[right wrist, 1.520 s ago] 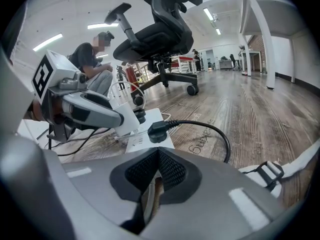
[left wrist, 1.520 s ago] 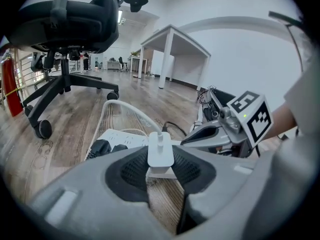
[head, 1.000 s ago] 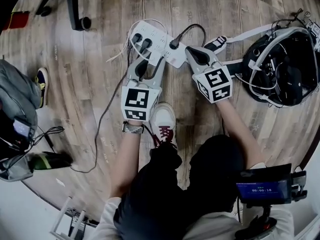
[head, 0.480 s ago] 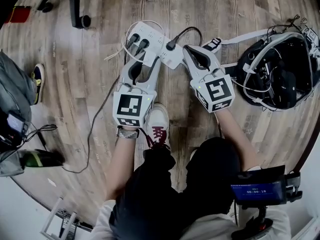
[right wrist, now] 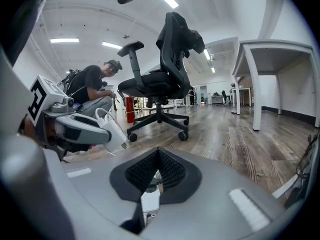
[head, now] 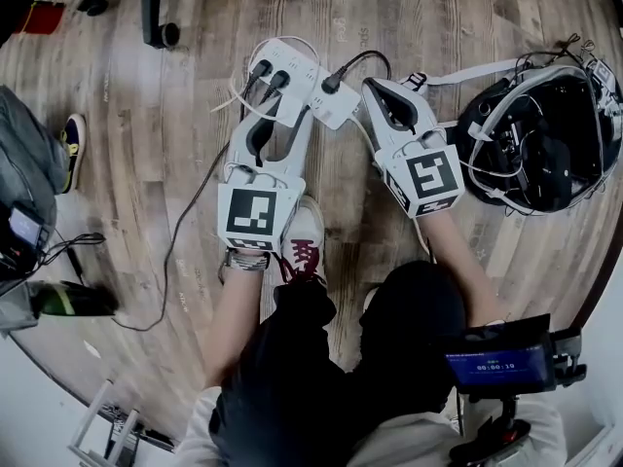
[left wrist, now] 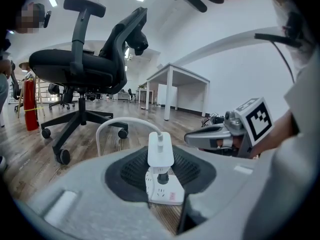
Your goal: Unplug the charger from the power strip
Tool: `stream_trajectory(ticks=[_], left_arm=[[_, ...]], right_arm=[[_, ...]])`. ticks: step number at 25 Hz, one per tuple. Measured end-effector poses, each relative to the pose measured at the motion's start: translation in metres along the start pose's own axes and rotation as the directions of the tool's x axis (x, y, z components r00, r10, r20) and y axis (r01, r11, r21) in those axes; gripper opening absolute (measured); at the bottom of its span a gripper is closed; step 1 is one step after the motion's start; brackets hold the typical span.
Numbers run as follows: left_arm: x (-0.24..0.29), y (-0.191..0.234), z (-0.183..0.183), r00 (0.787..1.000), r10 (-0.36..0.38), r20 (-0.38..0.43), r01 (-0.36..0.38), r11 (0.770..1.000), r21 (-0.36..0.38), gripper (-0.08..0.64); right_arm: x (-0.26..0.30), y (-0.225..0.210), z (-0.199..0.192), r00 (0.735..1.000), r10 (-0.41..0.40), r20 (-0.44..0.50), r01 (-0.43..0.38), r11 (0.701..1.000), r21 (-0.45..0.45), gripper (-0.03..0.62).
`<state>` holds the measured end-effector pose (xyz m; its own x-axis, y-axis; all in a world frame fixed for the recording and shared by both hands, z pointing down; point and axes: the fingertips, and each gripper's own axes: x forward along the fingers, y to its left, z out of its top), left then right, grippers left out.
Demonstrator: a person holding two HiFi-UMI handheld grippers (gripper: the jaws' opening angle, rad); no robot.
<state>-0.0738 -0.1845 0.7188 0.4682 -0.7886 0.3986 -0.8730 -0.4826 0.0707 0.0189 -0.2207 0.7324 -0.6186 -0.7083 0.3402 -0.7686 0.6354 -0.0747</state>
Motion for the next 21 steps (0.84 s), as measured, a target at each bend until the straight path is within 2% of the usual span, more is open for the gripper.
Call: stream_trajectory(ticks=[6, 12, 21], left_arm=[[-0.005, 0.001, 0.006, 1.000, 0.013, 0.015, -0.013, 1.000, -0.007, 0.140], [-0.006, -0.002, 0.007, 1.000, 0.024, 0.019, -0.024, 1.000, -0.009, 0.140], [-0.012, -0.005, 0.011, 0.999, 0.042, 0.029, -0.041, 0.999, -0.026, 0.140]], right_arm=[[-0.006, 0.001, 0.009, 1.000, 0.000, 0.021, 0.001, 1.000, -0.018, 0.002], [-0.011, -0.001, 0.010, 1.000, -0.009, 0.029, 0.008, 1.000, 0.021, 0.002], [-0.017, 0.002, 0.013, 1.000, -0.004, 0.028, 0.003, 1.000, 0.022, 0.002]])
